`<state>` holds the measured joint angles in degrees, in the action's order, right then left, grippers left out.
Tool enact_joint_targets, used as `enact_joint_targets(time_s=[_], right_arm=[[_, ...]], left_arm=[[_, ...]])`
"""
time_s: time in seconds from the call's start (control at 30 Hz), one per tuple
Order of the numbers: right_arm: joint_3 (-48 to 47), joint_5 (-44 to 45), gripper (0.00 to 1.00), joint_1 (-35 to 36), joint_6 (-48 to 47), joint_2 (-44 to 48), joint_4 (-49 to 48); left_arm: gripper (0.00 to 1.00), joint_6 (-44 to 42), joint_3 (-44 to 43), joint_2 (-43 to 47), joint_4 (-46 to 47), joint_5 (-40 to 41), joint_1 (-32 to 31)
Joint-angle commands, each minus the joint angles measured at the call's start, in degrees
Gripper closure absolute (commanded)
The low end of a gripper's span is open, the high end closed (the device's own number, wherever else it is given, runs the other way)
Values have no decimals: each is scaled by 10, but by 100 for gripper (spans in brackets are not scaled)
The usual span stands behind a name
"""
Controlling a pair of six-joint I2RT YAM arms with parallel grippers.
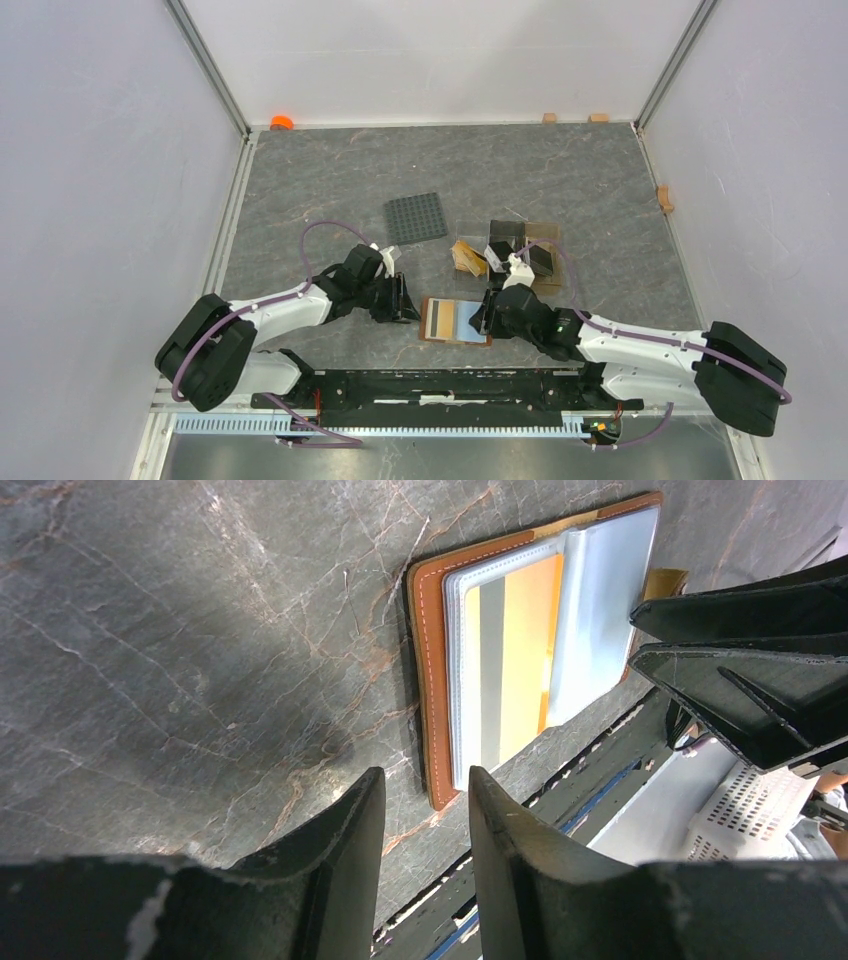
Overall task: Put the credit cards into the card holder
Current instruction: Turn over the card slot in the card holder.
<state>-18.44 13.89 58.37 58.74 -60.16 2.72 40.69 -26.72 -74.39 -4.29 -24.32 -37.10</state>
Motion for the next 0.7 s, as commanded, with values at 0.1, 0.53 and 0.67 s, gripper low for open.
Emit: enact_joint_targets(time_s=[0.1,0.53,0.67], right_arm=[[13,5,56,-2,13,-3,-15],[44,-22,56,-6,28,-30,-104],[60,-42,56,-15,37,-41,-151]], left_arm=[[57,11,-17,-7,10,-3,-10],[60,19,-14,-34,39,-7,-26],[61,19,-11,-35,40,-7,-27]])
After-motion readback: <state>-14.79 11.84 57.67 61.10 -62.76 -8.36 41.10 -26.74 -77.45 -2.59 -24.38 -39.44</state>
